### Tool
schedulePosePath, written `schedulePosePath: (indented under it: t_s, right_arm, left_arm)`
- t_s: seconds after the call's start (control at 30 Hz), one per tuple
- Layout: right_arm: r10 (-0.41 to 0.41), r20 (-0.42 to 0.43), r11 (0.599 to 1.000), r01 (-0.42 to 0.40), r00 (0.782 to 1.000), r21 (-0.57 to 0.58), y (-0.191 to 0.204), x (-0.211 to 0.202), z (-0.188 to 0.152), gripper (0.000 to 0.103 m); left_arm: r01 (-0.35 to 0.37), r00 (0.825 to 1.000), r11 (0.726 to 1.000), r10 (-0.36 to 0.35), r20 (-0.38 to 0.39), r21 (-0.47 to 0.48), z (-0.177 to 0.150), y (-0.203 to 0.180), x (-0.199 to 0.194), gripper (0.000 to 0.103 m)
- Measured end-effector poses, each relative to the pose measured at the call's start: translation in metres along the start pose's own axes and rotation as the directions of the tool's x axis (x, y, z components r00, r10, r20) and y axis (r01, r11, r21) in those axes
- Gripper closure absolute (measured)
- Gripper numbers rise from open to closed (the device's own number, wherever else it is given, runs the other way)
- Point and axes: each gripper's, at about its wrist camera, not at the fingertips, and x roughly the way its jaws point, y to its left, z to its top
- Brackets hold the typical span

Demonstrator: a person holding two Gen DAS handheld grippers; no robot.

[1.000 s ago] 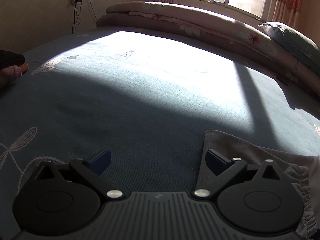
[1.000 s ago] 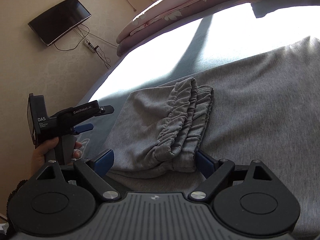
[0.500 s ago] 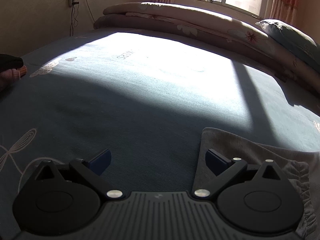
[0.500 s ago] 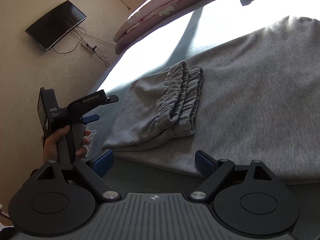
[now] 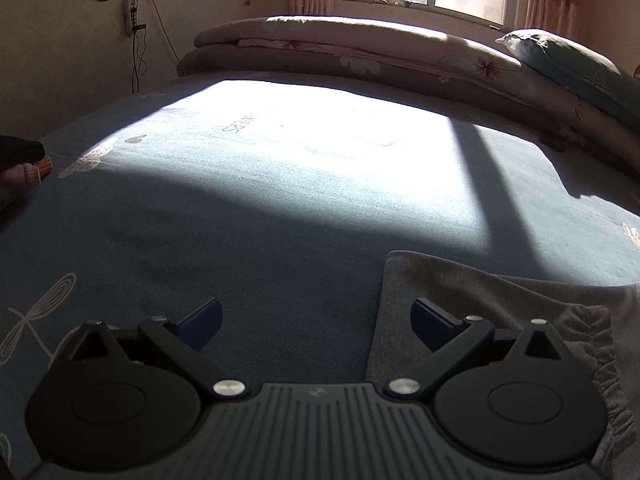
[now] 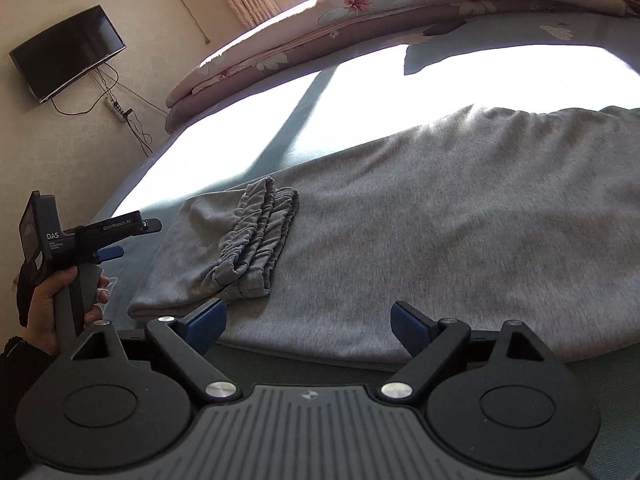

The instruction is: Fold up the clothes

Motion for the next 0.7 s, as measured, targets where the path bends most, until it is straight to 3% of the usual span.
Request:
schedulePosePath:
  t_s: [0.1, 0.2, 0.33, 0.43, 0.57, 0.7]
  right_arm:
    - [-0.102, 0.078, 0.992, 0.107, 0.992, -0.066, -0.012, -0.027, 0.007, 0.005]
    - [-0.193, 0.144, 0.967, 0.213, 0.971, -0.141, -0.035, -0.034, 0.015, 0.0]
    - [-0.3, 0.177, 0.921, 0.333, 0.937, -0.203, -0.07, -0.019, 0.023, 0.0]
    - [-0.322, 0.146, 0.922, 0.345, 0.935, -0.173, -0.099, -0.005, 0.018, 0.0]
    - [-0.308, 0.173, 0.929, 0.334, 0.936, -0.156, -0.122, -0.002, 0.001, 0.0]
    - [-0.312, 0.168, 0.927, 0.338, 0.935, -0.162, -0.121, -0.004, -0.005, 0.0]
  left_arm:
    - [0.024, 0.998, 0.998, -0.027, 0.064, 0.05, -0.001, -0.022, -0.027, 0.003]
    - [0.141, 0.986, 0.989, -0.144, 0.086, 0.041, -0.003, -0.048, -0.055, 0.003]
    - [0.349, 0.932, 0.934, -0.354, 0.075, 0.072, -0.013, -0.099, -0.089, 0.001]
    - [0.445, 0.892, 0.882, -0.452, 0.011, 0.158, -0.023, -0.147, -0.1, 0.001]
    - [0.464, 0.885, 0.854, -0.461, -0.07, 0.237, -0.041, -0.2, -0.098, 0.001]
    - [0.451, 0.892, 0.86, -0.423, -0.162, 0.237, -0.063, -0.232, -0.077, 0.001]
